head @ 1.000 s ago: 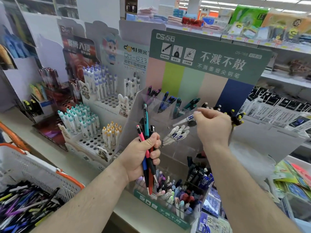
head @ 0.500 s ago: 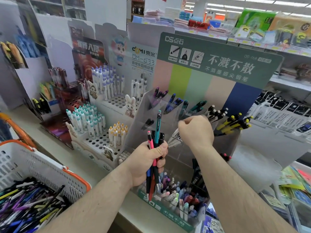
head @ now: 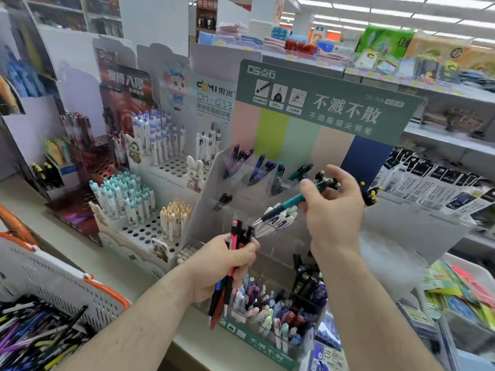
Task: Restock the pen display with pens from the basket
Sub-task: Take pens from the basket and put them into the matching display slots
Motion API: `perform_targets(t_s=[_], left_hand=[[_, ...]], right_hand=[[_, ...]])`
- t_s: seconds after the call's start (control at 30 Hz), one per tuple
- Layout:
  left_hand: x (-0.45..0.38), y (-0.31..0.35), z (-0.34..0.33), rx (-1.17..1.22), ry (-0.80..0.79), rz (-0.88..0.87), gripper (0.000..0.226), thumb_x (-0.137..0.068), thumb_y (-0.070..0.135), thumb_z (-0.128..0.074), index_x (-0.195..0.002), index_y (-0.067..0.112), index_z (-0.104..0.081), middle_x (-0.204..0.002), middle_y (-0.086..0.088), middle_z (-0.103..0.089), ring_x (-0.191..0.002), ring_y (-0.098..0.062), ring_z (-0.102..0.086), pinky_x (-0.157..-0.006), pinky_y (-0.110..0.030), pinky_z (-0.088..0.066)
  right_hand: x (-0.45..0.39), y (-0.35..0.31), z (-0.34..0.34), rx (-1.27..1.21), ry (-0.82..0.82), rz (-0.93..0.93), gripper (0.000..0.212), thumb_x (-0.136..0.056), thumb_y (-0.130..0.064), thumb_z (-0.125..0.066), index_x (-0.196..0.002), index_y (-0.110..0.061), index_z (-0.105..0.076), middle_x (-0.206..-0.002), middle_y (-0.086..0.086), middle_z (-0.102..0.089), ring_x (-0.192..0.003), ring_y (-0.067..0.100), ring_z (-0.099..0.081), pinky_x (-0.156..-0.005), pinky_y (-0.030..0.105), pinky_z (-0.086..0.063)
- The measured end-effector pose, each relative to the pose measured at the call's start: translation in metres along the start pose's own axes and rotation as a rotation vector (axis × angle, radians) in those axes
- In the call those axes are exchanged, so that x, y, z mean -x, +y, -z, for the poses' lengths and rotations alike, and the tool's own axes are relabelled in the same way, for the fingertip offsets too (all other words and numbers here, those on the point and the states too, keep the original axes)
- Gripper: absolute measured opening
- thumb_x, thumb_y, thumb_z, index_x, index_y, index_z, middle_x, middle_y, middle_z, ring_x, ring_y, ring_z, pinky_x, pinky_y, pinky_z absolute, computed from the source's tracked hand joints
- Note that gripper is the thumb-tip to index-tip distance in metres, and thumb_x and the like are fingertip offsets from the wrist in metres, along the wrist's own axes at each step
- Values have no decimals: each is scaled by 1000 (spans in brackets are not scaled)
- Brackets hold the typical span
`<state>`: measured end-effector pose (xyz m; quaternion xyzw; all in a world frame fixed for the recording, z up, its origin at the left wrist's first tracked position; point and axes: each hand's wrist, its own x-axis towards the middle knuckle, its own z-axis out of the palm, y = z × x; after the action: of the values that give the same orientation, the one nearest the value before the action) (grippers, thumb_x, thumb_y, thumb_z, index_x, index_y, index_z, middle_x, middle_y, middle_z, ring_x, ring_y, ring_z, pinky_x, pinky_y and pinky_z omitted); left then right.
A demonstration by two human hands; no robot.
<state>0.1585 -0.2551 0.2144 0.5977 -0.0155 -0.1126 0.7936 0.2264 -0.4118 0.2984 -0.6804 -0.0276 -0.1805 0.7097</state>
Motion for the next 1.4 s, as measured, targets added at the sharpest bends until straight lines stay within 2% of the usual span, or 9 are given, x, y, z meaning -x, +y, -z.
perform_targets(t_s=[0.17, 0.4, 0.57, 0.67, 0.8, 0.93, 1.1, 1.2, 1.4], left_hand=[[-9, 11, -13, 439, 56, -81, 19, -87, 23, -53, -99, 9, -58, -72, -1, -56, -42, -7, -39, -40, -19, -35], [-26, 32, -26, 665, 97, -131, 11, -82, 19, -57, -71, 17, -59, -66, 4, -53, -38, -4, -35, -37, -16, -31], [-30, 42, -32, 726, 20, -106, 5, -83, 17, -53, -80, 19, -55, -66, 6, -54, -37, -3, -34, -36, -15, -30], [-32, 44, -31, 657, 46, -94, 2, -82, 17, -53, -82, 19, -53, -65, 6, -54, -37, -3, -34, -37, -15, -29], [-32, 44, -26, 627, 87, -96, 2, -82, 18, -54, -82, 18, -52, -65, 6, -54, -37, -4, -34, -37, -16, -29], [-32, 43, -21, 592, 106, -101, 3, -82, 19, -55, -83, 18, -52, -66, 5, -55, -38, -4, -35, -37, -16, -30], [-29, 40, -17, 529, 137, -109, 6, -80, 18, -57, -85, 16, -54, -68, 3, -54, -39, -5, -35, -38, -17, -32], [-28, 37, -14, 501, 139, -105, 5, -81, 17, -58, -85, 16, -55, -71, 1, -54, -40, -6, -36, -39, -18, -34], [-25, 35, -15, 391, 102, -82, 7, -81, 17, -59, -86, 16, -55, -68, 2, -56, -41, -7, -37, -41, -19, -33]], right_hand=[[4, 2, 10, -62, 77, 11, 24, -87, -8, -74, -99, -27, -65, -72, 0, -61, -65, 14, -61, -64, 31, -59], [4, 2, 16, -191, 78, -93, 26, -96, -6, -62, -120, -14, -67, -72, -5, -69, -62, 11, -67, -61, 19, -55], [-13, -15, 21, -295, 164, -99, 30, -97, -2, -59, -127, -5, -64, -89, 0, -69, -68, 15, -68, -66, 24, -59], [-30, -18, 23, -78, 306, 121, 34, -96, -12, -63, -130, -12, -64, -81, -12, -65, -72, 8, -65, -73, 27, -58], [-47, -14, 15, 222, 279, 361, 32, -95, -17, -64, -126, -17, -68, -85, -19, -67, -72, -4, -62, -74, 14, -51], [-59, -1, -3, 450, 156, 446, 34, -89, -24, -62, -121, -18, -71, -89, -3, -73, -91, 27, -67, -91, 46, -52], [-68, 7, -17, 828, 20, 404, 20, -90, -29, -66, -108, -27, -74, -102, 1, -72, -112, 28, -53, -103, 41, -25], [-68, 3, -23, 1082, -45, 333, 18, -88, -35, -64, -102, -33, -76, -113, 1, -64, -119, 32, -39, -103, 44, -24], [-68, 3, -26, 1200, -89, 264, 20, -89, -36, -62, -103, -37, -76, -124, 4, -56, -124, 35, -33, -107, 46, -22]])
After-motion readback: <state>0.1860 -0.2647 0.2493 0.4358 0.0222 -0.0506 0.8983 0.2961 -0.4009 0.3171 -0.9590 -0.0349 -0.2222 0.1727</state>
